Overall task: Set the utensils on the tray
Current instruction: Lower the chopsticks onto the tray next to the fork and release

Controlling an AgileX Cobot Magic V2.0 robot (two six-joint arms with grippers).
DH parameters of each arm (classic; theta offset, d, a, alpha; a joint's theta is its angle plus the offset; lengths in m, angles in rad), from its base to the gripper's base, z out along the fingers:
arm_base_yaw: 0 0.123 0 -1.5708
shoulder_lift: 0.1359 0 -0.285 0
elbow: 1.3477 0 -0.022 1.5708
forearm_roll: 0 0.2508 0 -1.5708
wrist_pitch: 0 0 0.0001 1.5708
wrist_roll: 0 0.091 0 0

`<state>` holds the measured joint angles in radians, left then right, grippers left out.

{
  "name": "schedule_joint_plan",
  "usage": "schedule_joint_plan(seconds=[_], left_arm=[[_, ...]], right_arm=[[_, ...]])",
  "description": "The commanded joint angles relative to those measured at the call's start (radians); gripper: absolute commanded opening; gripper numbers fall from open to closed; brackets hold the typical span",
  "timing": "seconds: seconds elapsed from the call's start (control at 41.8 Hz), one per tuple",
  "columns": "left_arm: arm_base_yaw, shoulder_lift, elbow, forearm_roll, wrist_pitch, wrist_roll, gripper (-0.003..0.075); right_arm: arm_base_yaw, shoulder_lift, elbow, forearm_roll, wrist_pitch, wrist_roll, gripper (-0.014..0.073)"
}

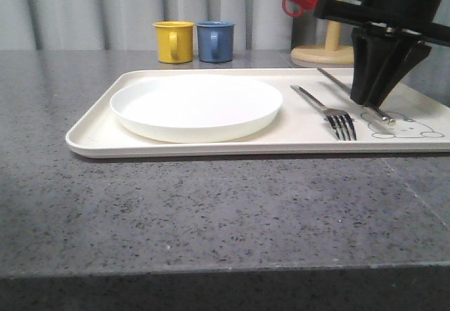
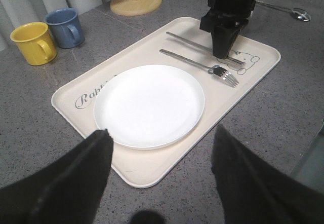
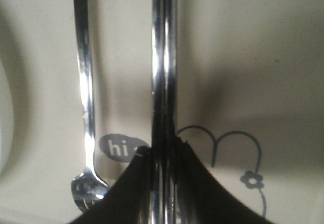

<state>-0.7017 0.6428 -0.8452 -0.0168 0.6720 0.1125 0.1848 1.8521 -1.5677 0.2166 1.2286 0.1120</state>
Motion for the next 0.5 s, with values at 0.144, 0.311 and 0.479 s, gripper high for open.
schedule_joint_plan(seconds=[0.144, 0.311, 0.479], left_arm=[[-0.007, 0.000, -0.024, -0.010, -0.080, -0.013, 0.0428], [-0.007, 0.000, -0.024, -0.010, -0.080, -0.013, 0.0428], [-0.007, 0.000, -0.024, -0.010, -0.080, -0.013, 0.0428]], right_arm=[[0.000, -0.028, -0.032, 0.013, 0.092, 0.016, 0.0247], [0.000, -0.039, -0.032, -0.009, 0.093, -0.017, 0.0329], [-0.002, -0.122, -0.032, -0.062, 0.105, -0.104, 0.0329]])
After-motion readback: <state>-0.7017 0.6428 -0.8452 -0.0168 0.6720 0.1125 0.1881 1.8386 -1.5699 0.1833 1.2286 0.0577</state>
